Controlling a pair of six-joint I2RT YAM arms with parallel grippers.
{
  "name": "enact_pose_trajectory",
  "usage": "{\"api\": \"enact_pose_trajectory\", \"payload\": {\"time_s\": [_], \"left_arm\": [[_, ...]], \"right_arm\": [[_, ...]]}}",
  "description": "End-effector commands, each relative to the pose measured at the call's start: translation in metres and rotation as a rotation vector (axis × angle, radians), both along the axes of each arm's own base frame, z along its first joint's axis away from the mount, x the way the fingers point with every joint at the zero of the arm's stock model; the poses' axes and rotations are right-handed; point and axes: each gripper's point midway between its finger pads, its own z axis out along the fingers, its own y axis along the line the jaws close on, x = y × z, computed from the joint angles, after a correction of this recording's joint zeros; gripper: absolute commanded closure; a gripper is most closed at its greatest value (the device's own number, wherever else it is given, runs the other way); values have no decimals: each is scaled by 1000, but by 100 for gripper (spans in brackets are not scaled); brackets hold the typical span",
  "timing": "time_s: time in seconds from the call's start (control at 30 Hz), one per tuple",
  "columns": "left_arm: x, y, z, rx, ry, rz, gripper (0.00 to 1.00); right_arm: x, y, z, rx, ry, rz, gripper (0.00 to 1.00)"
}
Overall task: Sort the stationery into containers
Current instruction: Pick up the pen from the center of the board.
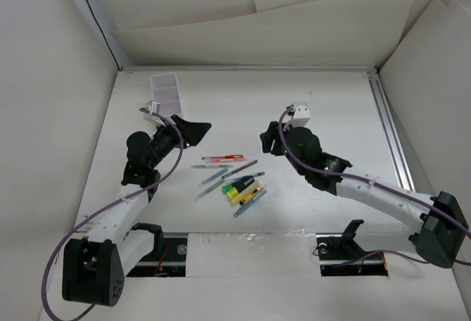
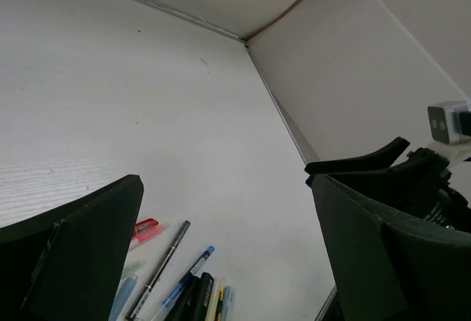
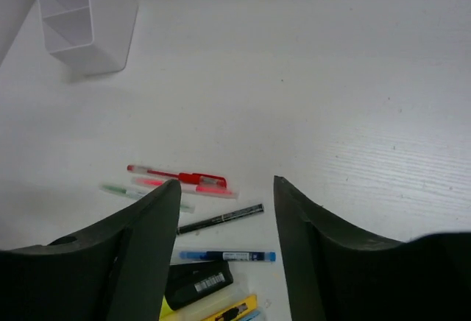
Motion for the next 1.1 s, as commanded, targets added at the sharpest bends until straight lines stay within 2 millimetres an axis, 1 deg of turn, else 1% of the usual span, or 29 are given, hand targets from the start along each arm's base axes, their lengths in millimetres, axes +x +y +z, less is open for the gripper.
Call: {"api": "enact_pose_trajectory", "payload": {"time_s": [0.0, 0.03, 0.07, 0.13, 0.17, 0.2, 0.23, 0.27, 0.3, 0.33, 0.37, 0.4, 0.43, 0.47, 0.5, 0.57, 0.6, 0.63, 0.67, 0.7, 0.73, 0.77, 0.8, 0.83, 0.87, 0.93, 1.0, 1.03, 1.07], "left_arm": [[-6, 7, 17, -45, -25, 48, 0], [-7, 7, 19, -37, -24, 48, 0], [-11, 6, 21, -36, -25, 35, 0], [-23, 7, 17, -28, -45, 26, 0], [-28, 8, 13, -16, -42, 26, 0], [-29, 13, 11, -8, -51, 57, 0], [-36, 15, 15, -1, -79, 78, 0], [-37, 17, 13, 14, -72, 102, 0], [-37, 20, -1, 53, -29, 129, 0], [-29, 33, -10, 78, -1, 227, 0], [-27, 36, -6, 94, 7, 263, 0], [-25, 44, -18, 115, 57, 311, 0], [-17, 55, -16, 118, 60, 381, 0], [-14, 58, -17, 119, 59, 402, 0], [-12, 59, -12, 107, 34, 412, 0], [-8, 54, -9, 100, 18, 392, 0], [-4, 53, -17, 109, 38, 390, 0], [-1, 53, -19, 117, 55, 390, 0], [3, 55, -25, 119, 96, 410, 0], [5, 56, -32, 123, 140, 418, 0], [8, 55, -43, 142, 182, 417, 0], [9, 55, -45, 146, 191, 416, 0], [8, 51, -43, 140, 181, 395, 0], [5, 51, -44, 134, 170, 387, 0], [2, 51, -42, 118, 161, 388, 0], [-5, 52, -36, 104, 130, 389, 0], [-10, 54, -44, 137, 142, 386, 0], [-11, 52, -44, 136, 142, 373, 0], [-13, 51, -49, 154, 151, 360, 0]], "right_arm": [[-5, 3, -6, 1, 22, 21, 43], [-5, 4, -9, -6, 28, 21, 68], [-5, 5, -17, -23, 48, 30, 79], [-5, 10, -20, -19, 61, 38, 100], [-5, 12, -29, -37, 82, 48, 100], [-5, 16, -28, -33, 87, 65, 100], [-5, 20, -28, -31, 90, 75, 100], [-4, 23, -38, -47, 111, 83, 100], [-4, 26, -39, -53, 121, 91, 100], [-6, 34, -42, -54, 132, 118, 100], [-3, 37, -41, -62, 128, 122, 100], [-1, 42, -50, -78, 150, 132, 100], [-3, 46, -56, -100, 169, 156, 100], [-1, 50, -58, -107, 181, 164, 100], [4, 56, -64, -123, 196, 163, 100], [8, 61, -71, -145, 205, 167, 100], [12, 65, -73, -148, 209, 167, 100], [14, 66, -88, -189, 234, 171, 100], [14, 67, -95, -217, 247, 176, 100], [16, 71, -98, -227, 252, 189, 98], [18, 76, -107, -250, 272, 202, 83], [19, 79, -111, -263, 276, 218, 77], [20, 82, -115, -265, 284, 226, 71], [24, 87, -114, -268, 276, 230, 63], [26, 89, -124, -284, 293, 230, 53], [32, 92, -131, -309, 291, 230, 51], [39, 97, -138, -332, 292, 229, 49], [41, 99, -141, -344, 289, 234, 49], [45, 104, -138, -337, 281, 234, 49]]}}
